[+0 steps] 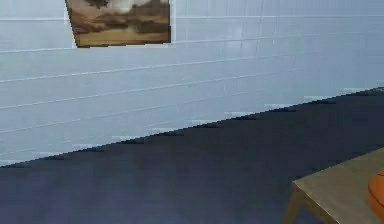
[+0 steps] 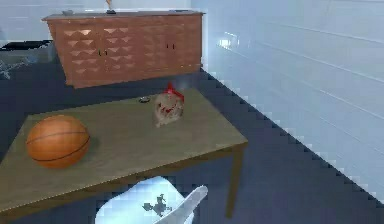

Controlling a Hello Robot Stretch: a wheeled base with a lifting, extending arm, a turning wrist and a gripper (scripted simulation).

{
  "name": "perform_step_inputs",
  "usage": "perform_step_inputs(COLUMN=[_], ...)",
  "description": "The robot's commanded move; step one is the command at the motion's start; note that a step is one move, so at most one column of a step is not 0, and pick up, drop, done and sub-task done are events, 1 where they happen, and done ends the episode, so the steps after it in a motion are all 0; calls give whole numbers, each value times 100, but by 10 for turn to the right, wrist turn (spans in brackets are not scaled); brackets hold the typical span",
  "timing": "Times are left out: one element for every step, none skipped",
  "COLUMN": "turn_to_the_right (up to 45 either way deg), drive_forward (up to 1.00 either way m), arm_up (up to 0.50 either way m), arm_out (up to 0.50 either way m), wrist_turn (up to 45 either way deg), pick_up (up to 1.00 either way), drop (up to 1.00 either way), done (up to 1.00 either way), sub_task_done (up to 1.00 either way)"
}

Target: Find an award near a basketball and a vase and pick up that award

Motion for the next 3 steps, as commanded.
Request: perform_step_inputs(turn_to_the_right=[-450,-450,-210], drive_forward=[0,0,0], arm_up=[0,0,0], arm_out=[0,0,0], wrist_turn=[0,0,0], pick_up=[0,0,0], drop=[0,0,0], done=[0,0,0], sub_task_done=[0,0,0])
